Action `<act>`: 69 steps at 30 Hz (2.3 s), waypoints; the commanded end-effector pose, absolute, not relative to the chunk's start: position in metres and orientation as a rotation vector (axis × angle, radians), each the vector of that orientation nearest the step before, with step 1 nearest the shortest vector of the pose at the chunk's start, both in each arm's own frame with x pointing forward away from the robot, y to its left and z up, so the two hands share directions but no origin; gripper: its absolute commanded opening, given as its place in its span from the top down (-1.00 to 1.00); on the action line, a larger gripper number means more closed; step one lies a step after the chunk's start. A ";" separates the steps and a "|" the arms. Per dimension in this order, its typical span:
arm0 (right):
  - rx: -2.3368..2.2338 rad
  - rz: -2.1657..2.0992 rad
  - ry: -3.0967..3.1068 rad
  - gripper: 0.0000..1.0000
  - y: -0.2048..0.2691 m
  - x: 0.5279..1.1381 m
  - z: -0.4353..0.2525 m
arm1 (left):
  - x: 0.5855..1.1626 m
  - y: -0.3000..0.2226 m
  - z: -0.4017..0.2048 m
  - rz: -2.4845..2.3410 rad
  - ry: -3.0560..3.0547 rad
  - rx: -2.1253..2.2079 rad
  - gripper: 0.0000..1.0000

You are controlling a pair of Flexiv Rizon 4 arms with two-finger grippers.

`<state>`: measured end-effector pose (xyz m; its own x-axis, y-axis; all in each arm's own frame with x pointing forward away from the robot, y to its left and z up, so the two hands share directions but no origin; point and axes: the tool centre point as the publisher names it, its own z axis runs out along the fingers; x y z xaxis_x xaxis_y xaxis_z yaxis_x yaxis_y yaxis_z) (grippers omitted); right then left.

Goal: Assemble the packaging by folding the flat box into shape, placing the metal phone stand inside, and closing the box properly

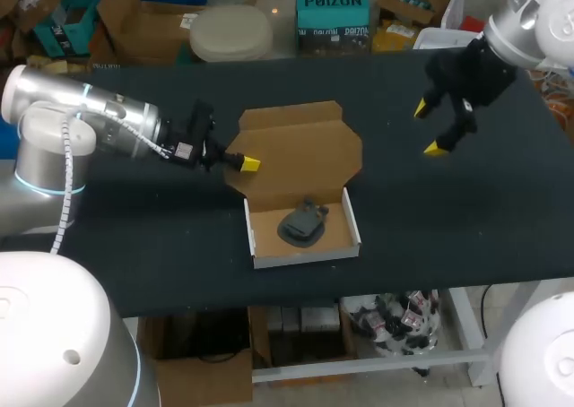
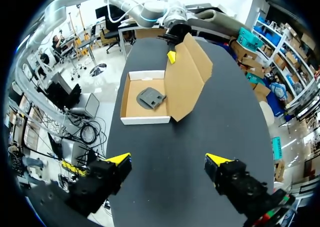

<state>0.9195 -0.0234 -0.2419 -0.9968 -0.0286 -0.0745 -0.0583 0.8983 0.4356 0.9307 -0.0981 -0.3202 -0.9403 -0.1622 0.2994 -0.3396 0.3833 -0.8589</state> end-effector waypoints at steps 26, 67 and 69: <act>-0.161 0.536 3.030 -1.00 0.038 0.933 -0.200 | 0.917 -0.095 -0.319 1.658 -2.598 0.343 1.00; -0.226 0.479 3.060 -1.00 0.082 0.939 -0.185 | 0.907 -0.099 -0.321 1.664 -2.880 0.032 1.00; -0.226 0.472 3.063 -1.00 0.085 0.940 -0.183 | 0.907 -0.099 -0.321 1.664 -2.880 0.032 1.00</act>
<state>0.9362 0.0802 -0.1877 -0.9883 -0.1354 -0.0701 -0.1506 0.9390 0.3092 0.9062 -0.0998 -0.3171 -0.9823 -0.1123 -0.1502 0.0743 0.5023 -0.8615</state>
